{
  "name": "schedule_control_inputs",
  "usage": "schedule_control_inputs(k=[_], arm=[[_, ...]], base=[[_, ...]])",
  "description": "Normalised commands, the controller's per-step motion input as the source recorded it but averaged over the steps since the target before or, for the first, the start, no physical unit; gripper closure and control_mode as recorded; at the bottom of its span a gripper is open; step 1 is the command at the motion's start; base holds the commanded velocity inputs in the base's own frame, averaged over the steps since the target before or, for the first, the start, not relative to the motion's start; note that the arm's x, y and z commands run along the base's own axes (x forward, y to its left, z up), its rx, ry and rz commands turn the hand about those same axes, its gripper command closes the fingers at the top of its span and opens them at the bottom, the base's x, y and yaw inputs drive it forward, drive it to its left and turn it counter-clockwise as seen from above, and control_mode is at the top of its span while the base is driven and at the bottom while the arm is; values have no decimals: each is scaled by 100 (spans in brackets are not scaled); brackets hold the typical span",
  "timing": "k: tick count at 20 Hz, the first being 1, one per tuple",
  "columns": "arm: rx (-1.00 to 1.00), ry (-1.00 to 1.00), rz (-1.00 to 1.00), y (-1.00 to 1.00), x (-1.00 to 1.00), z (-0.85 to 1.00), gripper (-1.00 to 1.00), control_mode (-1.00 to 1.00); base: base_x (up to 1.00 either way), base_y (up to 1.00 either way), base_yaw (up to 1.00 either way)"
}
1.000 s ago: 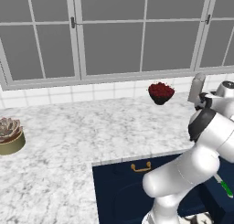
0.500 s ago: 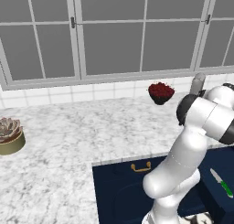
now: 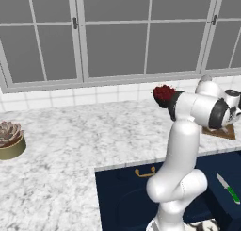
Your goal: Place the appropriate cutting tool for cutting the potato skin on the cutting board.
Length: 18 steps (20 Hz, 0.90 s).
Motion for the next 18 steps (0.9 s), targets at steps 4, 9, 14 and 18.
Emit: schedule_control_inputs(k=[4, 9, 14, 18], arm=[[0, 2, 4, -18, 24, -11, 100, -100], [0, 1, 4, -12, 20, -12, 100, -100], [0, 5, 2, -4, 23, -16, 100, -100], [0, 5, 0, -5, 20, -15, 100, -100]], base=[[0, 0, 0], [0, 0, 0], [0, 0, 0], [0, 0, 0]])
